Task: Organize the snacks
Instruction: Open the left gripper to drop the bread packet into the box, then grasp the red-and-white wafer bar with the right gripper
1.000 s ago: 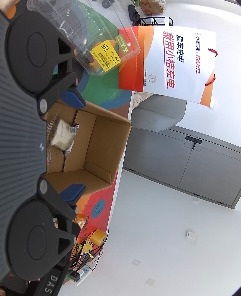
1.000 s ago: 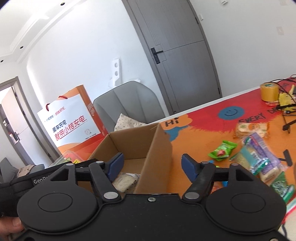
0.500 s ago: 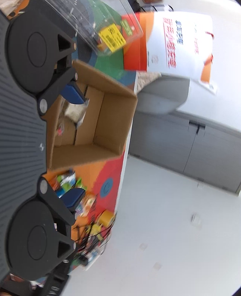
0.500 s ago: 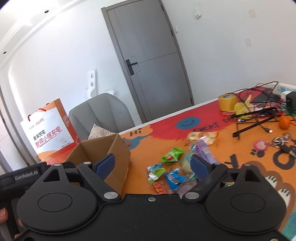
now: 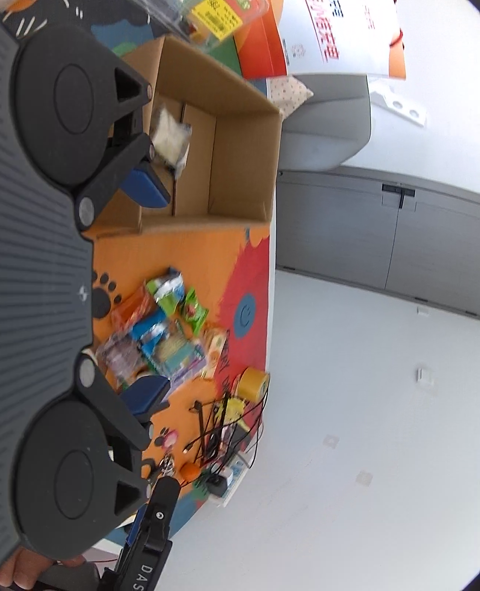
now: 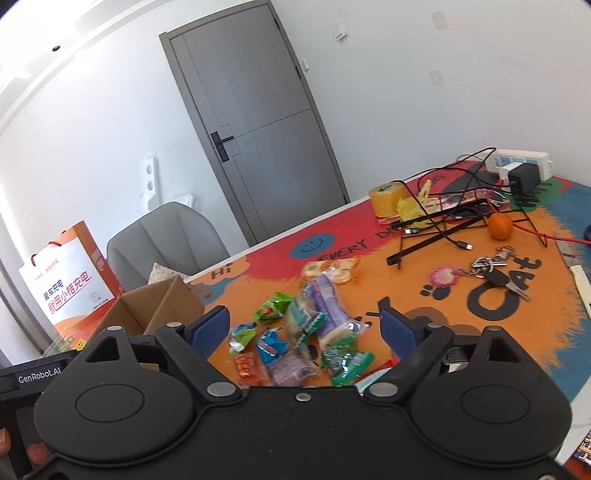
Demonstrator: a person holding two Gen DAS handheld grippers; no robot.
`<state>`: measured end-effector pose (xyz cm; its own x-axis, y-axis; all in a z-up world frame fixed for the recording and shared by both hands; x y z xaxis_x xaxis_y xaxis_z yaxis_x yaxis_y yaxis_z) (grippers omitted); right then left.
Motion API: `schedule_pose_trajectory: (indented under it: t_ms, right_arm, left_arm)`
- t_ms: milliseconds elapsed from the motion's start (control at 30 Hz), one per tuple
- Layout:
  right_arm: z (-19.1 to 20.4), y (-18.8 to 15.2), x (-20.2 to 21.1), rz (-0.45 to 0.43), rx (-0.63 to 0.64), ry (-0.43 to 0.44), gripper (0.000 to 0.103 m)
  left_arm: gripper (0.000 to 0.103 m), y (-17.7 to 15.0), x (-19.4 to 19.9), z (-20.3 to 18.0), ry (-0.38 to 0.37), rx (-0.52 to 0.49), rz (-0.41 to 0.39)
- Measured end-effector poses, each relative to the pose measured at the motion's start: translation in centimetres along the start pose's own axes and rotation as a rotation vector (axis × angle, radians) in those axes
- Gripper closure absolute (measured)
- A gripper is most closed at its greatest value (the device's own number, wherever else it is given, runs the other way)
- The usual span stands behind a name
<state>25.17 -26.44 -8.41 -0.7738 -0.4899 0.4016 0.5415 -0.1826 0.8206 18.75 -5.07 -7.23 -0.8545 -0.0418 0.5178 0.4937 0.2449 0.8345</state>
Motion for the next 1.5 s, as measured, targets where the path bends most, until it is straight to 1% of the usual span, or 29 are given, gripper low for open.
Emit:
schedule_pose_trajectory:
  t_ms: [100, 200, 267, 333, 433, 500, 600, 800, 967, 1167, 1267, 1367, 1500]
  right_arm:
    - [-1.3, -0.3, 0.1, 0.006, -0.018, -0.011, 0.015]
    - [-2.5, -0.7, 0.1, 0.011, -0.039, -0.018, 0.016]
    - [-3.2, -1.0, 0.0, 0.022, -0.043, -0.026, 0.02]
    - [-3.8, -1.2, -0.3, 0.042, -0.053, -0.019, 0.027]
    - [-4.4, -1.8, -0.7, 0.061, -0.062, -0.02, 0.031]
    - [-4.7, -2.3, -1.0, 0.071, -0.062, -0.027, 0.031]
    - [-5.0, -3.0, -1.6, 0.093, -0.062, -0.025, 0.031]
    - [-5.3, -4.3, -2.7, 0.128, -0.033, -0.045, 0.031]
    - [-5.1, -5.4, -3.9, 0.159, 0.01, -0.061, 0.033]
    - [-5.4, -6.2, -4.9, 0.186, 0.039, -0.074, 0.034]
    - [-5.3, -6.5, -5.6, 0.198, 0.056, -0.082, 0.035]
    - [-5.6, -7.0, -6.4, 0.222, 0.069, -0.109, 0.041]
    - [-5.9, -6.9, -6.8, 0.21, 0.078, -0.14, 0.051]
  left_arm:
    - [0.006, -0.2, -0.4, -1.2, -0.015, -0.025, 0.0]
    - [0.007, -0.6, -1.2, -1.9, -0.016, -0.02, 0.007]
    - [0.007, -0.8, -1.7, -2.3, -0.023, -0.02, 0.013]
    - [0.009, -1.3, -2.4, -2.9, -0.023, -0.034, 0.032]
    - [0.014, -2.1, -3.1, -3.6, -0.029, -0.049, 0.047]
    - [0.02, -2.4, -3.6, -3.8, -0.029, -0.056, 0.057]
    - [0.028, -2.8, -4.5, -3.6, -0.025, -0.037, 0.075]
    - [0.04, -3.8, -6.5, -3.2, -0.015, -0.008, 0.115]
    - [0.042, -4.3, -8.2, -2.9, 0.001, 0.009, 0.136]
    - [0.049, -4.9, -10.2, -2.5, 0.029, 0.031, 0.152]
    - [0.05, -5.2, -10.8, -2.4, 0.035, 0.036, 0.16]
    - [0.05, -5.5, -11.4, -2.2, 0.04, 0.039, 0.173]
    - [0.05, -5.5, -12.0, -2.0, 0.057, 0.035, 0.17]
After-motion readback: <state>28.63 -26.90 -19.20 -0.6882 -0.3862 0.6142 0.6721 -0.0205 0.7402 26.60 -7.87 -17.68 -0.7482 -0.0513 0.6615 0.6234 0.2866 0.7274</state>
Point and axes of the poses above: each gripper's, at about its wrist camera, not at the fingertips, and x roughly against the way its jaws point, z to its left, y to its top, the point moved 10 cm from there along -x, roughly the way its jaws point, and after that the axes turned 3 degrees about y, right-handed, at the moved point
